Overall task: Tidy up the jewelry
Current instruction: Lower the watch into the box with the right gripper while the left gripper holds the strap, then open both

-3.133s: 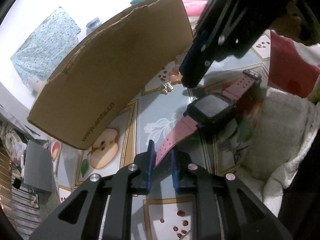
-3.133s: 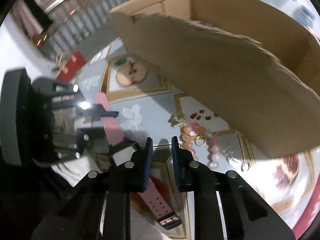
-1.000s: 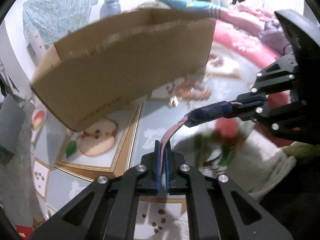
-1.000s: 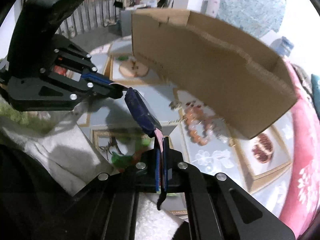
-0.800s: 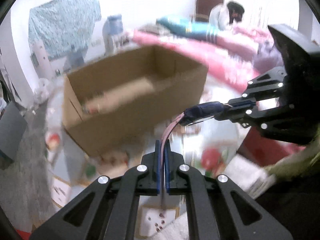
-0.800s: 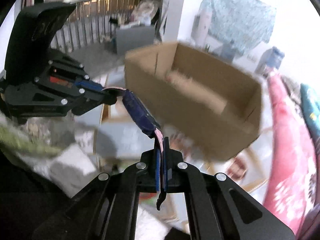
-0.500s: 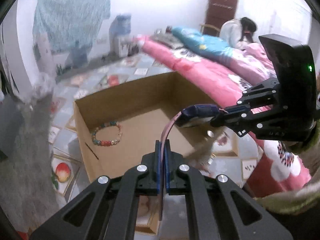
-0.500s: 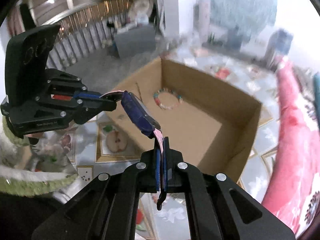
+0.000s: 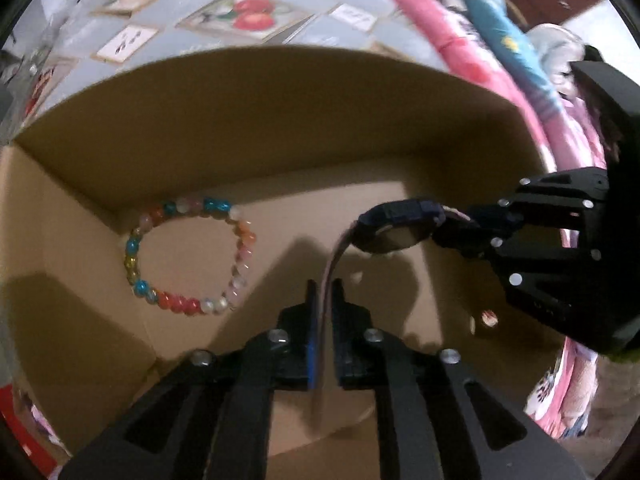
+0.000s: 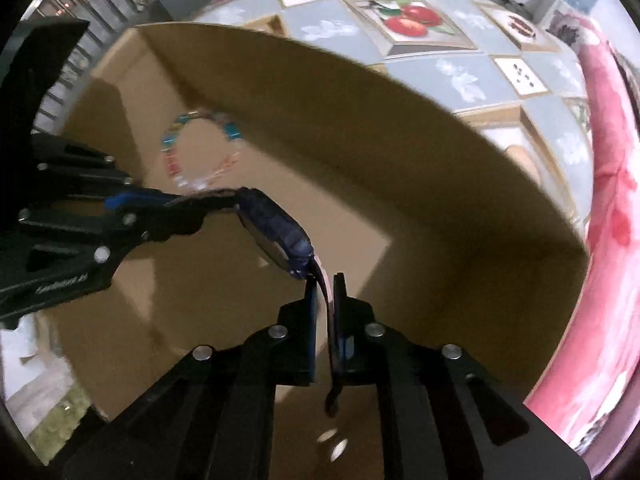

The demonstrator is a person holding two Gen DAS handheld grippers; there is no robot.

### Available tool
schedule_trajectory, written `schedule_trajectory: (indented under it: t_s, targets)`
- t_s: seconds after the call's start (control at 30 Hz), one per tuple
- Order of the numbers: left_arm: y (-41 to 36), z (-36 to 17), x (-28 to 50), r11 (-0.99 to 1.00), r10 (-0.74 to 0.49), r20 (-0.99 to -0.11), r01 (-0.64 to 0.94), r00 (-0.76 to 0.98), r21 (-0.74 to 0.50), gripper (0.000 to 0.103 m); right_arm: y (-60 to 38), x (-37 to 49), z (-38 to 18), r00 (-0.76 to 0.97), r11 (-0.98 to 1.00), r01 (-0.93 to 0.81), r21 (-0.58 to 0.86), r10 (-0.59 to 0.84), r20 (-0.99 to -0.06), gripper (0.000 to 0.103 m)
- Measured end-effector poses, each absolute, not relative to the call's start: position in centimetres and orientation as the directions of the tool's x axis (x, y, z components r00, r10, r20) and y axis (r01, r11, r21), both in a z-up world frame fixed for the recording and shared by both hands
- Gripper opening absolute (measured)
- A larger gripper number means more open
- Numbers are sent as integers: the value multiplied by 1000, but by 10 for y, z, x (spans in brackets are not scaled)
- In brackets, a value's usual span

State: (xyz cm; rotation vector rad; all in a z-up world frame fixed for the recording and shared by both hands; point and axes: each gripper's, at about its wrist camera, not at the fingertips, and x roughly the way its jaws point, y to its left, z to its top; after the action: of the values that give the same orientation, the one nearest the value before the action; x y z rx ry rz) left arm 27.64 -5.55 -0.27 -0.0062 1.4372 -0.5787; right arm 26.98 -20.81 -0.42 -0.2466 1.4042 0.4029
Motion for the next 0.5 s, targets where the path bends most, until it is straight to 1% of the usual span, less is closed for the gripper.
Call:
schedule_trajectory:
  t_s: [0.03,0.07,0.1,0.13,0.23,0.3,0.5]
  targets:
    - [-55,-6,279,867,-378,-926,354,6,-352,25,-209,273,-6,127,910,-412,47,108,-986,9]
    - [-54,-7,281,868,-382,-924,342,-4,-360,31,-209,275,-7,143,912,-410,24,90,-986,10]
    - [-52,-8,282,869,-390,-921,327,-12,-372,40,-209,277,-7,151,912,-411,15,84,-985,13]
    - [-51,-8,283,869,-393,-919,321,-15,-377,45,-210,279,-6,160,912,-410,12,85,-983,16]
    - [-46,-4,282,873,-395,-919,315,6,-373,50,-213,280,-4,188,916,-400,6,88,-978,17]
    - [-40,0,283,875,-399,-917,306,17,-375,53,-218,275,1,226,918,-396,-14,83,-971,21]
    - [-26,20,275,870,-421,-905,311,65,-383,58,-225,274,7,258,932,-363,0,100,-961,22]
